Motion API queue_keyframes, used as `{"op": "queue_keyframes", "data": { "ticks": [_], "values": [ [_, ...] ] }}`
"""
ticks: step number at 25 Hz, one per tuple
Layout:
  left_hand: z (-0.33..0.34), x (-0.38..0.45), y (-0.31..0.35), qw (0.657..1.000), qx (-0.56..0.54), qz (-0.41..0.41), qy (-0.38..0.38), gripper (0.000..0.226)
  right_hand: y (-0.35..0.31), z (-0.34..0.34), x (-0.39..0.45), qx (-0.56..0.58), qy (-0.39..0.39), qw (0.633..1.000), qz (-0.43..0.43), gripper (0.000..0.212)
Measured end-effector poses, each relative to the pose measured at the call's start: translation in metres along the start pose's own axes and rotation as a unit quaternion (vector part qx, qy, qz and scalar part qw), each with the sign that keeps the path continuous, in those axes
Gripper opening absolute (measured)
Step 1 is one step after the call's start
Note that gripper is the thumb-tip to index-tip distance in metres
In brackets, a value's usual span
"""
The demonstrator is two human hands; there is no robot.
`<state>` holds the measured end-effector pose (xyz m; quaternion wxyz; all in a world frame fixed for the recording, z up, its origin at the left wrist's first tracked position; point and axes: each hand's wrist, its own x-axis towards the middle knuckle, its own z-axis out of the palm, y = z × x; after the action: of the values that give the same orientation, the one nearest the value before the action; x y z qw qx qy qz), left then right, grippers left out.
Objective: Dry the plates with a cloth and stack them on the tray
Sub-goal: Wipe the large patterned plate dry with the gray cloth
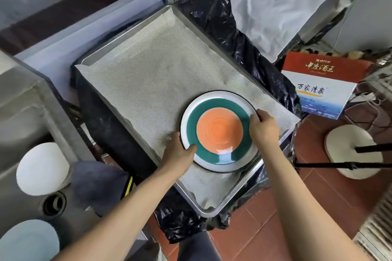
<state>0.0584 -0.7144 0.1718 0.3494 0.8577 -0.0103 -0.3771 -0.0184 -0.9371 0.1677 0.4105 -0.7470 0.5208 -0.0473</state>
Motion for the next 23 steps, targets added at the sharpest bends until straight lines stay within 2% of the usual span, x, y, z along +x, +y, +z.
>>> {"op": "queue_keyframes", "data": {
  "ticks": [3,5,9,11,16,23],
  "values": [
    [-0.006,-0.003,0.0,1.0,0.016,0.011,0.015,0.052,-0.005,0.003,-0.011,-0.023,0.022,0.998,-0.046,0.037],
    [-0.015,-0.008,0.001,0.999,0.008,0.036,0.02,0.051,-0.011,0.006,-0.021,-0.026,0.036,0.995,-0.095,0.037],
    [-0.038,-0.022,0.001,0.995,-0.004,0.096,0.012,0.023,-0.035,0.018,-0.049,0.031,0.033,0.987,-0.154,0.032],
    [-0.053,-0.031,0.0,0.992,-0.019,0.121,0.022,0.017,-0.049,0.027,-0.065,0.053,0.026,0.979,-0.197,0.032],
    [-0.096,-0.062,-0.009,0.981,-0.036,0.17,0.084,0.018,-0.09,0.047,-0.103,0.081,-0.029,0.957,-0.278,0.036],
    [-0.146,-0.1,-0.044,0.966,-0.103,0.155,0.182,0.023,-0.137,0.09,-0.16,0.097,-0.12,0.923,-0.351,0.03]
  ]
}}
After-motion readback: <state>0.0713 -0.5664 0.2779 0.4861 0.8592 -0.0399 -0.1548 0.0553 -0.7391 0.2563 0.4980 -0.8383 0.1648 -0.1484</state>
